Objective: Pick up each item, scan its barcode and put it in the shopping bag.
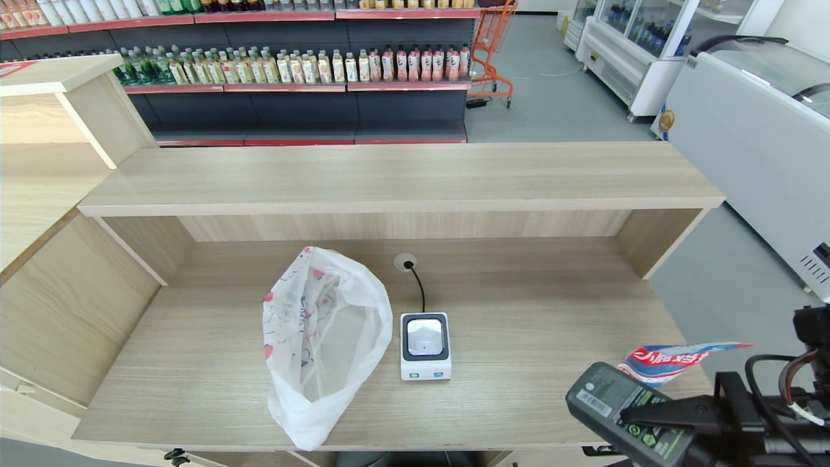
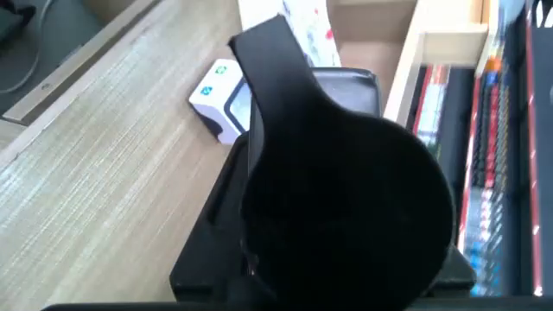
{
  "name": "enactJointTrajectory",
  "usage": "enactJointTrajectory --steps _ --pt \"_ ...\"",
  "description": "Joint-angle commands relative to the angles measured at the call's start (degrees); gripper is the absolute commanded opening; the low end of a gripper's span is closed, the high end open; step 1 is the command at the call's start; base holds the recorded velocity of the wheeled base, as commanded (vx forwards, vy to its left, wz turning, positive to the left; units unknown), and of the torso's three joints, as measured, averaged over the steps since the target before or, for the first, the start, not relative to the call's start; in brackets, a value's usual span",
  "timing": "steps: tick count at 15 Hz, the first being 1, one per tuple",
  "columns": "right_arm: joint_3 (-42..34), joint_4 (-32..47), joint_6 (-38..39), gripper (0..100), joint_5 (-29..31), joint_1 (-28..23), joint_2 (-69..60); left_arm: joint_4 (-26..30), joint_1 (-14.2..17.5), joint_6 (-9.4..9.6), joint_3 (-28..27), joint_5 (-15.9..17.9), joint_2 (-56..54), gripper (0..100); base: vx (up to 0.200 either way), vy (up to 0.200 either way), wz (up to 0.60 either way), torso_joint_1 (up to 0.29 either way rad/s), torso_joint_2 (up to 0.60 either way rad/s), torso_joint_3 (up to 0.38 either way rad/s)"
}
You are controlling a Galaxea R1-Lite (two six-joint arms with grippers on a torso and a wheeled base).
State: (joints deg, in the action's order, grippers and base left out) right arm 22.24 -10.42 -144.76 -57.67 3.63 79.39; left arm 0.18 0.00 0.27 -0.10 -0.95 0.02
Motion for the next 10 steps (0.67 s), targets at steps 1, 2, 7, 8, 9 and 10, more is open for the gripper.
enactJointTrajectory --steps 1,2,7,8,9,10 --pt "1.58 5.15 -7.46 0 -1.04 1.82 3.32 -0.01 0.0 0.0 0.01 -0.02 -0.02 100 0.0 0.0 0.0 0.0 0.0 0.0" --pt "3.08 5.24 -10.8 0 -1.3 7.27 4.9 -0.01 0.0 0.0 0.01 -0.02 -0.02 100 0.0 0.0 0.0 0.0 0.0 0.0" --pt "6.68 0.84 -20.24 0 -4.03 20.71 14.57 -0.01 0.0 0.0 0.01 -0.02 -0.02 100 0.0 0.0 0.0 0.0 0.0 0.0" --pt "7.3 0.84 -20.24 0 -4.38 20.8 15.89 -0.01 0.0 0.0 0.01 -0.02 -0.02 100 0.0 0.0 0.0 0.0 0.0 0.0" --pt "8.44 0.67 -20.24 0 -4.46 20.89 16.59 -0.01 0.0 0.08 0.01 -0.02 -0.02 100 0.0 0.0 0.0 0.0 0.0 0.0" --pt "9.67 0.58 -20.24 0 -5.17 21.15 17.29 -0.01 0.0 0.0 0.01 -0.02 -0.02 100 0.0 0.0 0.0 0.0 0.0 0.0"
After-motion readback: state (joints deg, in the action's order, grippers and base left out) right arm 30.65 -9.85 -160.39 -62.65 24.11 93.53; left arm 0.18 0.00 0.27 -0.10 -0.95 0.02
